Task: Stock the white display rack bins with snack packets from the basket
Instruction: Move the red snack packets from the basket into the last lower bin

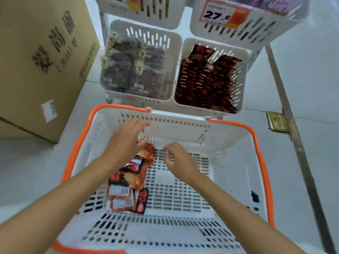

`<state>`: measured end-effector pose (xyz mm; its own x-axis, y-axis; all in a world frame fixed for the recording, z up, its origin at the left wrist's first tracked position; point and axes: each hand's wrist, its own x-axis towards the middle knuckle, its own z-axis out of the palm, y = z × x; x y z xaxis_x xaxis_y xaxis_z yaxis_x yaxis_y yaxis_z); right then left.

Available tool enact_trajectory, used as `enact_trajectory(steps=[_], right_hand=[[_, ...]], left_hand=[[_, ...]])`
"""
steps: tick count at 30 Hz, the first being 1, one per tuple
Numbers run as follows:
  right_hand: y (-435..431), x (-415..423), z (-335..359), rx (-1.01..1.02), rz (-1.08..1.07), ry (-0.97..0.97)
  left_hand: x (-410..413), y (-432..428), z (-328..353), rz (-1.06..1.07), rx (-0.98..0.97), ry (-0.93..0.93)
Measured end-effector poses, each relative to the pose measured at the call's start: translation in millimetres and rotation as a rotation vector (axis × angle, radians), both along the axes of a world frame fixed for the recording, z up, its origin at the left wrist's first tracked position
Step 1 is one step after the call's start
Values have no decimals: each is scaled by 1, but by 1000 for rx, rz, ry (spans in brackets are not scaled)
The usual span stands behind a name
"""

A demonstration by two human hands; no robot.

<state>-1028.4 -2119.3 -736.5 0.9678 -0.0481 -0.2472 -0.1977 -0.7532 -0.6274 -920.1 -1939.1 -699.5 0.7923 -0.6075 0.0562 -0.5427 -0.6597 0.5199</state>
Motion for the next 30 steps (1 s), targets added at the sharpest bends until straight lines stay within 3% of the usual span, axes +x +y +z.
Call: enact_trajectory(steps=[2, 4, 7, 10, 13, 17, 20, 22, 25, 28, 30], right_hand=[[17, -5, -22, 48, 54, 286], [39, -6, -44, 129, -2, 384], [73, 3, -73, 10, -68, 230], [94, 25, -89, -266, 206, 95], [90, 42, -106, -405, 323, 168], [68, 43, -112, -357, 272, 108], [47, 33, -90, -120, 8, -92], [34, 24, -68, 85, -171, -172], [40, 8, -25, 226, -141, -170], [49, -5, 3, 358, -6, -4], [43, -6, 14, 455, -77, 38]], left_hand=[[-11, 36, -8, 63, 72, 80], [-20, 61, -10, 104, 73, 151], [-30, 72, -7, 141, 57, 208], [-35, 71, -9, 135, 65, 216], [-38, 73, -14, 146, 93, 243], [-38, 73, -25, 165, 109, 275], [-41, 63, -33, 242, 53, 344], [-43, 50, -33, 353, -11, 602], [-48, 22, -25, 389, -374, 1269], [-50, 1, -19, 433, -645, 1435], [-51, -1, -16, 500, -716, 1466]])
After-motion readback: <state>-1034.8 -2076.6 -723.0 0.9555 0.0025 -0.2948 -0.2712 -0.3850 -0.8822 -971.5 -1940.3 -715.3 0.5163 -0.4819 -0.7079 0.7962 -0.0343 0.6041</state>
